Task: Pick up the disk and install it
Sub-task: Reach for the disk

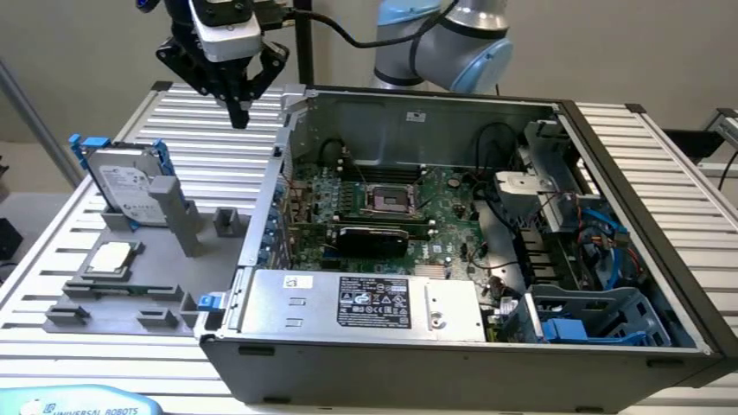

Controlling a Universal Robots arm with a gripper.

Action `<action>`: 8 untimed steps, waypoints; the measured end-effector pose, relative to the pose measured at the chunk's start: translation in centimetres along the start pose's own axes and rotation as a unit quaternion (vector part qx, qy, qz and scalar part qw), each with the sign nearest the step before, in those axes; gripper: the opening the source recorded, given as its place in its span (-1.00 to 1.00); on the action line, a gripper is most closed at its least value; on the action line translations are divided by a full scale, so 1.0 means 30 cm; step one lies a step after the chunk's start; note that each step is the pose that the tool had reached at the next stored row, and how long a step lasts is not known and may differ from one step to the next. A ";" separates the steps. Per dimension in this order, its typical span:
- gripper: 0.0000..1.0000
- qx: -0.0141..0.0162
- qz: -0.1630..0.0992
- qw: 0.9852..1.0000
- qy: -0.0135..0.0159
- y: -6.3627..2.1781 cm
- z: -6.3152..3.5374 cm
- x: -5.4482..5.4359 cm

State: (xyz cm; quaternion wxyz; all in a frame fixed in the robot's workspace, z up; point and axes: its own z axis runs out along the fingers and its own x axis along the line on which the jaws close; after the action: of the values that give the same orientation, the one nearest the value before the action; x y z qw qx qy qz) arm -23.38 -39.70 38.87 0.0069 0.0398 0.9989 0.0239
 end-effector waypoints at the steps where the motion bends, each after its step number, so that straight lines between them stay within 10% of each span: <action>1: -0.79 0.000 0.000 1.000 0.000 0.000 0.001 0.015; 8: -0.79 0.000 0.000 1.000 0.003 -0.001 0.008 0.122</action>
State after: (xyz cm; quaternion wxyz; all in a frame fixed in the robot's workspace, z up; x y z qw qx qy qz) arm -27.02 -39.44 38.58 0.0035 0.0399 0.9989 0.0237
